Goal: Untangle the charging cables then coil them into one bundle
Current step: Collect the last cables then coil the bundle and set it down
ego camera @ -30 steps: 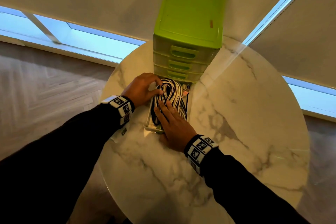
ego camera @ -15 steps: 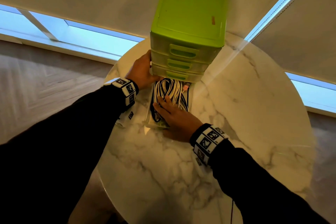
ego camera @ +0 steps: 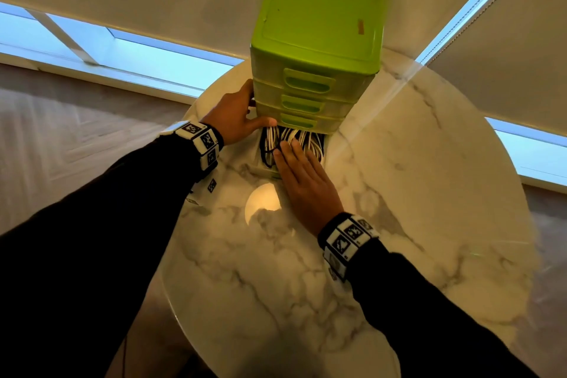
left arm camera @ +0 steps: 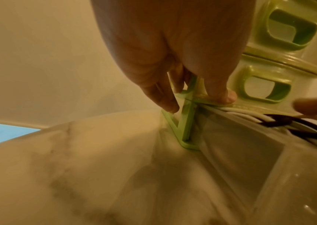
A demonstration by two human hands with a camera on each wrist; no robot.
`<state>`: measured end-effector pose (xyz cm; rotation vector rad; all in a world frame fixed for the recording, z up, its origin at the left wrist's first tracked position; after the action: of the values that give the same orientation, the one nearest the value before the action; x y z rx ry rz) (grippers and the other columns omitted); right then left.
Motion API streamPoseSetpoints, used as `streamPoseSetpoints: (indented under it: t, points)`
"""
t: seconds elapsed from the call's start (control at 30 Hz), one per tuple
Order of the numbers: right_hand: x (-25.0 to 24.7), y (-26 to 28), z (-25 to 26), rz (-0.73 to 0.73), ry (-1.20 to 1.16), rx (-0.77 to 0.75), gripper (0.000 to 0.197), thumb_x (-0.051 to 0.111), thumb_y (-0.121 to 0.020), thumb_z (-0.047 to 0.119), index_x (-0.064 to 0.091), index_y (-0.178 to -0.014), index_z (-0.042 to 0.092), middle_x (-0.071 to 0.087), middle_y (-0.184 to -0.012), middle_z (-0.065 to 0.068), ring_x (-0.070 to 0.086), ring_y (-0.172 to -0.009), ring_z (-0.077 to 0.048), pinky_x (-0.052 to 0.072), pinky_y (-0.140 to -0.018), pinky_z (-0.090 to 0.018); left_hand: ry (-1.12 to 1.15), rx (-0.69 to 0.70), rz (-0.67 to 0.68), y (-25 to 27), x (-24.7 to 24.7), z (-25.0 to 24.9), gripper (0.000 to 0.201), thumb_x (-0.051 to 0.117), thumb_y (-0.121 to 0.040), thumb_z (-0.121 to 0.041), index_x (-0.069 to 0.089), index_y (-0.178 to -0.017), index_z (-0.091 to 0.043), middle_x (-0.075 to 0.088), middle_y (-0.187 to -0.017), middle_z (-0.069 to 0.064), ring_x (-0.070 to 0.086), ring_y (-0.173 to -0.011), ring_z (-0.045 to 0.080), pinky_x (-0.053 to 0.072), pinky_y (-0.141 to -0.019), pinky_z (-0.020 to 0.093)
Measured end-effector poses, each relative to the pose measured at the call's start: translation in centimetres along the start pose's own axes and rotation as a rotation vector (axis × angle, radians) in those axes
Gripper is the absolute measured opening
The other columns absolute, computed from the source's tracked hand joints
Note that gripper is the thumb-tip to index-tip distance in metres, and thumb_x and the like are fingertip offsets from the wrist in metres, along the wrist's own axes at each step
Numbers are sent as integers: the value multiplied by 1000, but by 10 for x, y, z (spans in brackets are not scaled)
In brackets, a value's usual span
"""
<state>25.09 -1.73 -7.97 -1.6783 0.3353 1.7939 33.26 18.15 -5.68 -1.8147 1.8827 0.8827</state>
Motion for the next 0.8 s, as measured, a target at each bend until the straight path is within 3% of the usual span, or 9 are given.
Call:
streamPoseSetpoints:
  t: [0.13, 0.27, 0.4, 0.47, 0.53, 0.57, 0.67, 0.73, 0.8]
  points:
    - [-1, 10, -17, -41, -37, -24, 46, 57, -94, 3, 54, -140, 2, 55, -143, -19, 50, -135, -36, 42, -112, -45, -35, -7, 2, -1, -1, 0, 75, 75, -86, -41, 39, -144, -10, 62, -135, 12, 60, -121, 30, 42, -91, 30]
    - [-4, -28, -39, 8, -117, 42, 54, 52, -79, -8, 59, -132, -5, 62, -131, -26, 60, -120, -46, 48, -99, -54, -95, -35, -2, -1, -4, -4, 76, 74, -87, -39, 36, -147, -9, 60, -137, 16, 57, -123, 34, 39, -90, 30]
    - [-7, -12, -33, -36, -122, 34, 44, 42, -87, 1, 64, -125, -5, 66, -124, -23, 64, -115, -40, 50, -99, -48, -51, -33, 15, 4, 1, -4, 91, 80, -80, -49, 31, -147, -14, 62, -135, 11, 61, -118, 32, 49, -94, 43]
    - [-15, -10, -43, -82, -135, 125, 36, 46, -92, 10, 69, -118, 2, 69, -118, -19, 65, -111, -35, 51, -103, -48, -46, -32, -23, 6, 5, -2, 101, 83, -70, -54, 30, -146, -14, 63, -133, 11, 62, -116, 32, 51, -93, 49]
    - [-24, -19, -67, -134, -204, 327, 21, 62, -89, 24, 70, -100, 8, 68, -101, -14, 63, -94, -33, 51, -86, -45, -47, -27, -77, 5, 9, 0, 100, 81, -68, -54, 33, -145, -13, 64, -130, 11, 62, -116, 35, 51, -92, 51]
    - [-32, -22, -77, -182, -126, 424, 28, 75, -80, 32, 65, -95, 9, 63, -96, -12, 59, -87, -32, 45, -79, -41, -44, -15, -93, 4, 10, 1, 97, 80, -69, -53, 34, -145, -12, 64, -130, 11, 62, -116, 35, 52, -91, 51]
    - [-36, -15, -104, -191, -149, 677, 80, 88, -58, 54, 55, -116, 12, 53, -115, -11, 52, -101, -30, 38, -84, -37, 58, 7, -28, 5, 12, 9, 93, 83, -78, -45, 29, -146, -13, 62, -136, 5, 61, -122, 24, 52, -97, 44]
    - [-20, -5, -117, -109, -478, 772, 103, 91, -60, 49, 40, -142, 13, 44, -140, -10, 47, -125, -27, 42, -102, -38, 152, -3, 52, 13, 14, 15, 102, 87, -75, -38, 22, -150, -15, 52, -148, 0, 52, -132, 13, 48, -103, 25]
    - [-5, -1, -119, 77, -682, 784, 100, 88, -72, 33, 31, -153, 17, 40, -154, -3, 42, -138, -18, 37, -114, -31, 141, -38, 92, 20, 20, 19, 110, 88, -74, -32, 16, -155, -18, 45, -153, -4, 46, -135, 6, 40, -99, 9]
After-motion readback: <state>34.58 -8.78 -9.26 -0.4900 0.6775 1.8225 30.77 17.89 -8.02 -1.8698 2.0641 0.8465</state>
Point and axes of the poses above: each hand's wrist, its own y-axis away from the middle knuckle, its own x-axis out of the palm, z = x × y, the point moved 5 cm from there along -y, towards the middle knuckle
